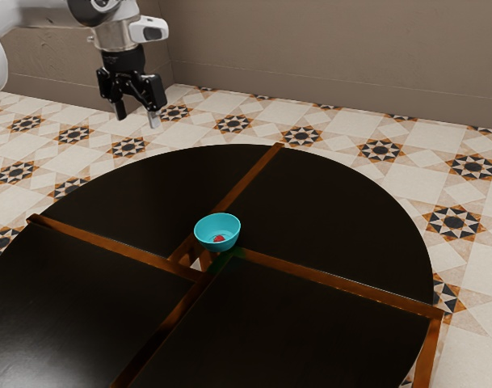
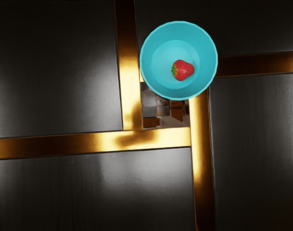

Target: Take strawberry from the bowl

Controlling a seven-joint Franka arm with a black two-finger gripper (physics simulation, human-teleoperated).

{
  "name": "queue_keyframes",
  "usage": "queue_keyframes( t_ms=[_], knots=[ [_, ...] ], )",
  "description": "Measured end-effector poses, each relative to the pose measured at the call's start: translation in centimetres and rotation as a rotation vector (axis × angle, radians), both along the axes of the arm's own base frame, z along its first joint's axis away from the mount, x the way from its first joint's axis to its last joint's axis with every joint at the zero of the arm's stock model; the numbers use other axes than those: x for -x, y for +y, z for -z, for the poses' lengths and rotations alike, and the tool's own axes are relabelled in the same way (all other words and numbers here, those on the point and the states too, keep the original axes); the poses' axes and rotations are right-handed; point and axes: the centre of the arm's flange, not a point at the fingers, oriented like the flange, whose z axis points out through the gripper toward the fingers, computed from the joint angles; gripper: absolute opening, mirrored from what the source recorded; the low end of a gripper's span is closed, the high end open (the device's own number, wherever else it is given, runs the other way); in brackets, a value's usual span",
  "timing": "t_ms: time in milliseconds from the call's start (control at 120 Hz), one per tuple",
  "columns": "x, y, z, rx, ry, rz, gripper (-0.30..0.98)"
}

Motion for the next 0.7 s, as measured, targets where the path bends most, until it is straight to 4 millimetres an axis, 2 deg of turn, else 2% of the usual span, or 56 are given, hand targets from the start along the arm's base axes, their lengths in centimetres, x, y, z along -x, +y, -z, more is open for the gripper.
queue_keyframes(
  t_ms=[217, 317, 400, 467, 583, 700],
  knots=[
    [0.0, -0.1, -0.1, -0.024, -0.001, 0.007, 0.69],
    [-0.2, -2.0, 0.3, -0.024, 0.006, 0.044, 0.69],
    [-0.7, -2.5, 1.4, -0.038, 0.02, 0.063, 0.69],
    [-2.1, -3.6, 4.4, -0.052, 0.048, 0.115, 0.69],
    [-4.5, -8.2, 11.6, -0.098, 0.089, 0.289, 0.69],
    [-6.6, -9.4, 16.5, -0.134, 0.089, 0.398, 0.69]
  ],
)
